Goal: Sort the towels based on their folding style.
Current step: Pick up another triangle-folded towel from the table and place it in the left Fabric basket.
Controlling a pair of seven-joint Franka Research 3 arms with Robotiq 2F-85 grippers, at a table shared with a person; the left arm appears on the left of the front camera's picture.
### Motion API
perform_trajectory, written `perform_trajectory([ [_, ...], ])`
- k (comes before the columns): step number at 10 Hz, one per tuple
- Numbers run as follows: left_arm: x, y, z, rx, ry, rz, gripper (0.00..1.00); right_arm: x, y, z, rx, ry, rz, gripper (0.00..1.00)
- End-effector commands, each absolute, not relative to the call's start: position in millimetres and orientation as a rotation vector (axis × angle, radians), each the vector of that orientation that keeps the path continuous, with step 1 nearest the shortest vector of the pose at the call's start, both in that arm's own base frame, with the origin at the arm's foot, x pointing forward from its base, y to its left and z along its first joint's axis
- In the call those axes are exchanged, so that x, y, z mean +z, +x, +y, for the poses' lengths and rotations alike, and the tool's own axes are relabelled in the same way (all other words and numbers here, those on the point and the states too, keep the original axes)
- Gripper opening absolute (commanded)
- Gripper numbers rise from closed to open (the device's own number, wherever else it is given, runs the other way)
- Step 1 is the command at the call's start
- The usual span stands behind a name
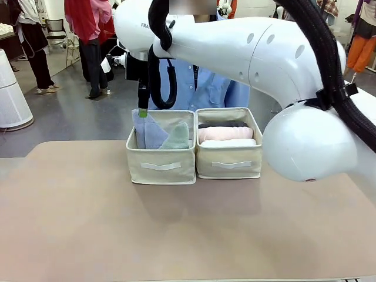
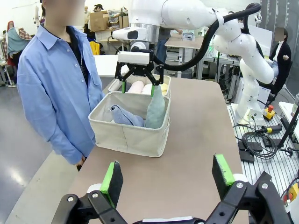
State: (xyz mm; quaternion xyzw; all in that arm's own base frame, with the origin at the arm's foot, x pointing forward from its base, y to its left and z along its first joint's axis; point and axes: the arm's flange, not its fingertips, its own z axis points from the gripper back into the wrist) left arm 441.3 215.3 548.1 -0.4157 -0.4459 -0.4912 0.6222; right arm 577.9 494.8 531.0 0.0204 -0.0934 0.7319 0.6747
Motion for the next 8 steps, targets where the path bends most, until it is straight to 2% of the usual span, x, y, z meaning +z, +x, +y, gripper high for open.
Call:
perform_trajectory([
  [1, 548.3, 438.9, 216.9, -1.143, -0.952, -1.036, 1.00, 551.4, 547.1, 472.5, 1.553, -0.129, -0.055, 1.00],
  [2, 548.3, 438.9, 216.9, -1.143, -0.952, -1.036, 1.00, 554.6, 529.6, 446.1, 1.497, -0.199, 0.017, 1.00],
  [4, 548.3, 438.9, 216.9, -1.143, -0.952, -1.036, 1.00, 563.8, 492.6, 372.9, 1.388, -0.227, 0.110, 1.00],
  [8, 548.3, 438.9, 216.9, -1.143, -0.952, -1.036, 1.00, 567.3, 449.7, 253.9, 1.145, -0.131, 0.026, 1.00],
])
